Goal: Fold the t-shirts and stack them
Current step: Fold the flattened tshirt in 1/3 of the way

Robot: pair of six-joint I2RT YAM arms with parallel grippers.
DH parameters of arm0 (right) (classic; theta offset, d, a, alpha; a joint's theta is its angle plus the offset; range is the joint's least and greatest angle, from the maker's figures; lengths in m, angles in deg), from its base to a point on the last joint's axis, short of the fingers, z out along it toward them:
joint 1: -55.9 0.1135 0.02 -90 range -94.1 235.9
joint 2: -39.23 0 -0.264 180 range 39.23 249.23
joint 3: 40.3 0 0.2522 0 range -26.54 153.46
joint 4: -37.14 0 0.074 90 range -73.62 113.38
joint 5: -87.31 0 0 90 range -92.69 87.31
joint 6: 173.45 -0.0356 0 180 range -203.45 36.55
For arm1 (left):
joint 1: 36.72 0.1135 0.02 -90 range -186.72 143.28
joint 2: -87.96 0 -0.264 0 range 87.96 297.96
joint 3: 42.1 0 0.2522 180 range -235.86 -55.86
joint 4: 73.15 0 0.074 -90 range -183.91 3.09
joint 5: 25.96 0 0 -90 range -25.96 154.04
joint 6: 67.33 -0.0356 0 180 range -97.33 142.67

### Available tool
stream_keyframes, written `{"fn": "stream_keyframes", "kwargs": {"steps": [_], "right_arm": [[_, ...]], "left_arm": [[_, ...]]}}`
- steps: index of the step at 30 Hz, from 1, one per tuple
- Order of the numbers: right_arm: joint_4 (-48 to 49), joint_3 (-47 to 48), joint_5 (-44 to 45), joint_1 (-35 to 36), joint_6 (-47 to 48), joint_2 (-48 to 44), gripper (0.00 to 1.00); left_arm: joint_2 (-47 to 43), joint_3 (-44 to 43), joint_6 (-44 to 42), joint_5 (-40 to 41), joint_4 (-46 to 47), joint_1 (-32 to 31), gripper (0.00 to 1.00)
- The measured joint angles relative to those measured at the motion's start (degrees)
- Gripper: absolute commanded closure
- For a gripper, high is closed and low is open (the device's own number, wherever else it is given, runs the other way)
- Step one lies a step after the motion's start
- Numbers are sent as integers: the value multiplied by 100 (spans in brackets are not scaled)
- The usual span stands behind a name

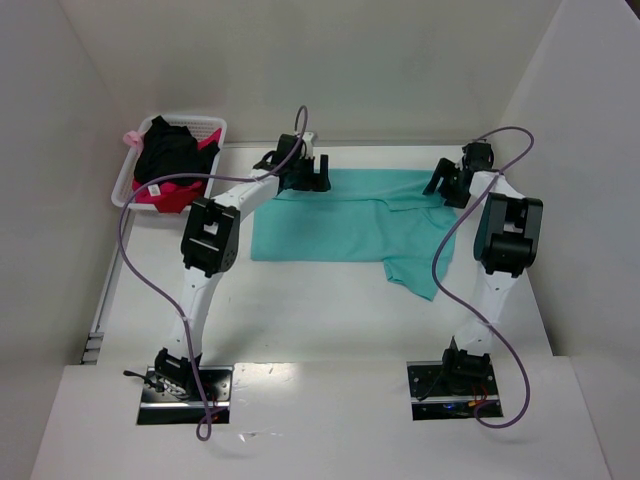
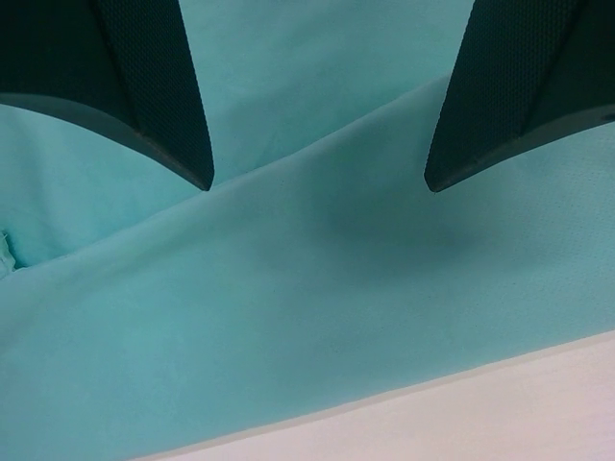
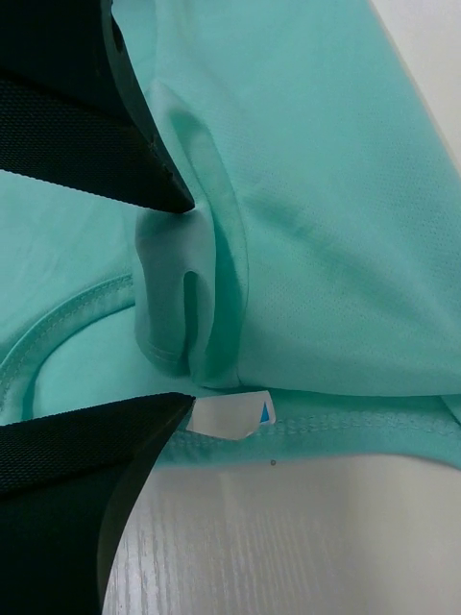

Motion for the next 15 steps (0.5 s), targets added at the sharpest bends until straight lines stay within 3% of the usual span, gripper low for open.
{"fn": "stream_keyframes", "kwargs": {"steps": [6, 15], "right_arm": [[26, -90, -24, 2, 0, -57, 27], [48, -81, -111, 2, -39, -55, 30]], "left_arm": [[0, 2, -2, 0, 2, 28, 2], [-31, 103, -4, -17, 20, 149, 2]]}}
